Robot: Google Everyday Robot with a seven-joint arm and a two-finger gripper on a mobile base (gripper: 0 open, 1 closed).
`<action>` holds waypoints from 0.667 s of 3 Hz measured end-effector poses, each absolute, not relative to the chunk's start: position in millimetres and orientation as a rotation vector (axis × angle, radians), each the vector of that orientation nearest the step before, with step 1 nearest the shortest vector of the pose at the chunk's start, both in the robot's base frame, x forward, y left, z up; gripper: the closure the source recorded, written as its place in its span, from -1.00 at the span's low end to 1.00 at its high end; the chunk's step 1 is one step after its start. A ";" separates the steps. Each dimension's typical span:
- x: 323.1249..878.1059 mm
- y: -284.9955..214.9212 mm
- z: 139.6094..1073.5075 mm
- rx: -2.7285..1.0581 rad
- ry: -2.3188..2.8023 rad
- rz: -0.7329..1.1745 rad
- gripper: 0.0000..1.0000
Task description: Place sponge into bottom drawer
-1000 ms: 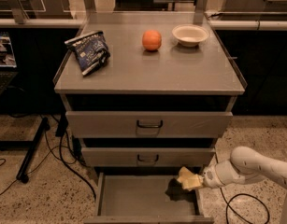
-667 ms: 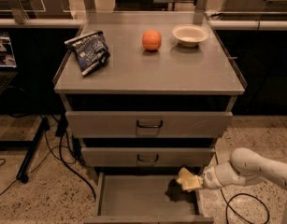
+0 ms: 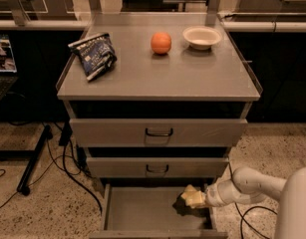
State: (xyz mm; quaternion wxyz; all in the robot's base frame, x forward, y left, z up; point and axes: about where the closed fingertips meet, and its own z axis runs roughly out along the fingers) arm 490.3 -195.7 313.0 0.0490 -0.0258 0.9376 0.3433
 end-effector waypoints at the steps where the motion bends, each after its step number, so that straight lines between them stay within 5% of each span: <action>1: 496.3 -187.6 271.6 -0.015 2.898 1.063 1.00; 2: 499.8 -181.0 237.3 0.025 2.953 1.097 1.00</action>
Offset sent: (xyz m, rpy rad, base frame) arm 0.0168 0.0193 -0.1190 0.0227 0.2200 -0.0225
